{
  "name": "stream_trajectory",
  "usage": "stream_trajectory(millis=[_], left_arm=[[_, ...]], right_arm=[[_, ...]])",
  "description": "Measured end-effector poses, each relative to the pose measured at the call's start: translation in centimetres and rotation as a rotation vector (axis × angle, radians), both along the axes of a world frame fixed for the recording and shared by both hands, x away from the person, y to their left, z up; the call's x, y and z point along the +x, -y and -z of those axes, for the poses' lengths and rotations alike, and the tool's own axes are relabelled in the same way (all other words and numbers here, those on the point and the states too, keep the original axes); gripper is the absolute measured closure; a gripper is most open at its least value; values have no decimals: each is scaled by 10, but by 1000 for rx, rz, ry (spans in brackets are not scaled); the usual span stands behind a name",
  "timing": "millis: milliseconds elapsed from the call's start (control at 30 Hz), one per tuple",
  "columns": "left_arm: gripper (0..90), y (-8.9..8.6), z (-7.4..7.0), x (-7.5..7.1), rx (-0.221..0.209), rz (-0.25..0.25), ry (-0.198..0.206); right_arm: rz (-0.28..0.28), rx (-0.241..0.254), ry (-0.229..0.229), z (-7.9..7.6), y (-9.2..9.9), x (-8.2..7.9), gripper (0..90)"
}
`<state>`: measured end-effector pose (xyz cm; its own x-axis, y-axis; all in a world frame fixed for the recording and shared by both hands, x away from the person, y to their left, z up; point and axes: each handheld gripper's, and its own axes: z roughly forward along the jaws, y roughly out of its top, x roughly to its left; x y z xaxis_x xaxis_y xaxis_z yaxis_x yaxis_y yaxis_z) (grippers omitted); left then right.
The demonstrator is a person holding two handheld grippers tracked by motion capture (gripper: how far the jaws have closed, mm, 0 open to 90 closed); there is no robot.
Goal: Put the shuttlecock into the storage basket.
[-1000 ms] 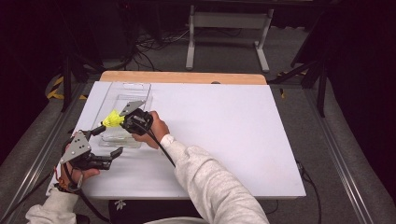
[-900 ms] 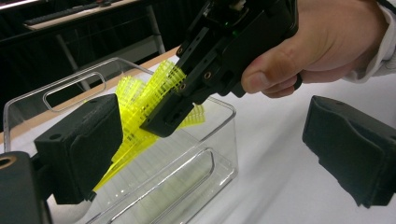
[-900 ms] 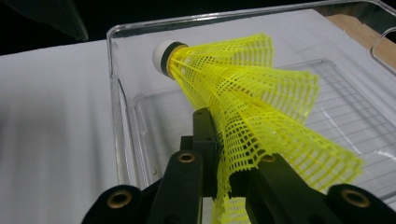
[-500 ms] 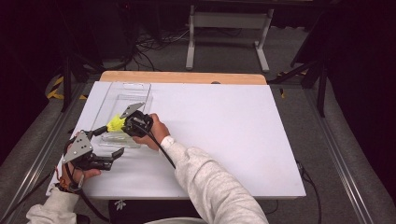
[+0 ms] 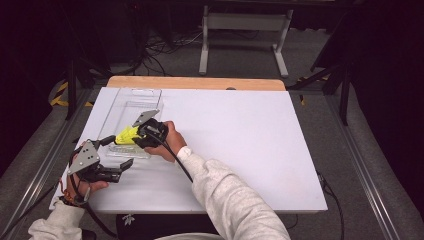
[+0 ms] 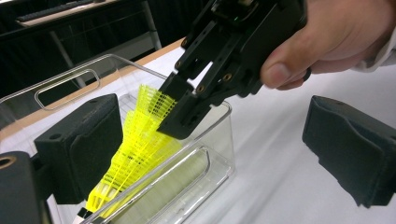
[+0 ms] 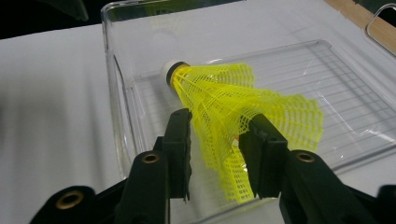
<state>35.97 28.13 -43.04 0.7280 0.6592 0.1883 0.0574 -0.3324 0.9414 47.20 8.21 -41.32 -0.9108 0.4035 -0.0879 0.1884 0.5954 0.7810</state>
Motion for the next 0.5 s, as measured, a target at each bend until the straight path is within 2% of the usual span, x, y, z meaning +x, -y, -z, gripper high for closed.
stream_trajectory(millis=[200, 400, 500], left_arm=[[59, 2, 0, 0, 11, 3, -1], [59, 5, 1, 1, 18, 5, -6], [59, 6, 1, 2, 23, 8, -6]], right_arm=[[-2, 26, 45, -6, 15, -10, 594], [-6, 57, 67, -8, 26, -14, 584], [-2, 49, 83, -9, 31, -16, 574]])
